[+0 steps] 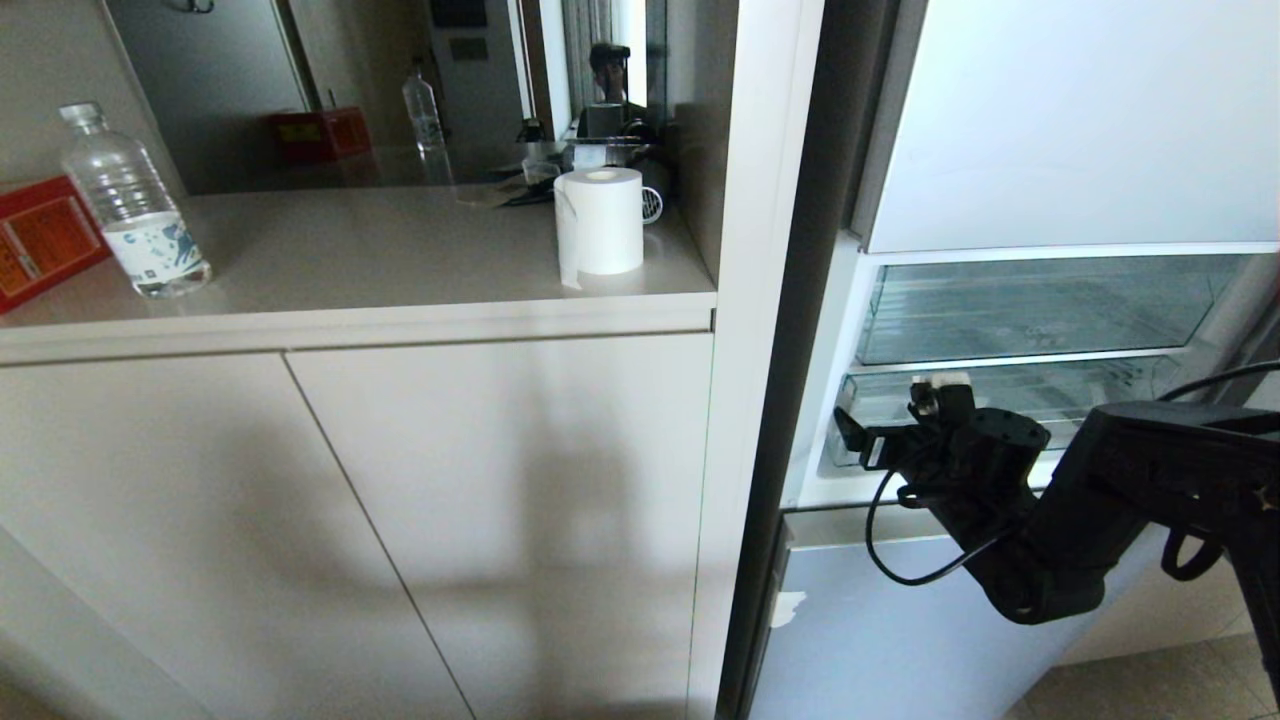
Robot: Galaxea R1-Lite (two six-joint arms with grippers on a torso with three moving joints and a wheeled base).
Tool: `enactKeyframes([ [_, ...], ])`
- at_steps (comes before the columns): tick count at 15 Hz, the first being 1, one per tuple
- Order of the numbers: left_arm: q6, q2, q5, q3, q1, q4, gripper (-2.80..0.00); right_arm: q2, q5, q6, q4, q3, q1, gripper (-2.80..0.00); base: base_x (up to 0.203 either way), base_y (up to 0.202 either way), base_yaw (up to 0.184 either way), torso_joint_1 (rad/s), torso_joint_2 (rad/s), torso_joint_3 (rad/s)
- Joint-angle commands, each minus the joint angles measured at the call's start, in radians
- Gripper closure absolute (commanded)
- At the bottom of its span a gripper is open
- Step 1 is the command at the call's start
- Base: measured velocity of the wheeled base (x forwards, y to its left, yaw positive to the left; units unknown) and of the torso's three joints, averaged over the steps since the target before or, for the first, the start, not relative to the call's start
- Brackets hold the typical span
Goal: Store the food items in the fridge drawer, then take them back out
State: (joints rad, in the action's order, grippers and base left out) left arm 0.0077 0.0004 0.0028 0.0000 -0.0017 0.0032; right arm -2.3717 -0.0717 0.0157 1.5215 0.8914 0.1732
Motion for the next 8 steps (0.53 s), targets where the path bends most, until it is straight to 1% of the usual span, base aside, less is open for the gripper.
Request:
enactKeyframes([
  [1,0.0,0.001,0.0,0.0,0.0,0.0,0.0,-0.009,-0.002,0.0,0.009,0.02,0.003,-2.8,0.0,0.0,0.0,0.0,0.0,0.0],
  [4,0.0,0.001,0.0,0.0,0.0,0.0,0.0,-0.009,0.0,-0.002,0.009,0.028,0.003,-2.8,0.0,0.0,0.0,0.0,0.0,0.0],
  [8,0.0,0.001,0.0,0.0,0.0,0.0,0.0,-0.015,-0.005,0.001,0.009,0.071,0.005,-2.8,0.0,0.0,0.0,0.0,0.0,0.0],
])
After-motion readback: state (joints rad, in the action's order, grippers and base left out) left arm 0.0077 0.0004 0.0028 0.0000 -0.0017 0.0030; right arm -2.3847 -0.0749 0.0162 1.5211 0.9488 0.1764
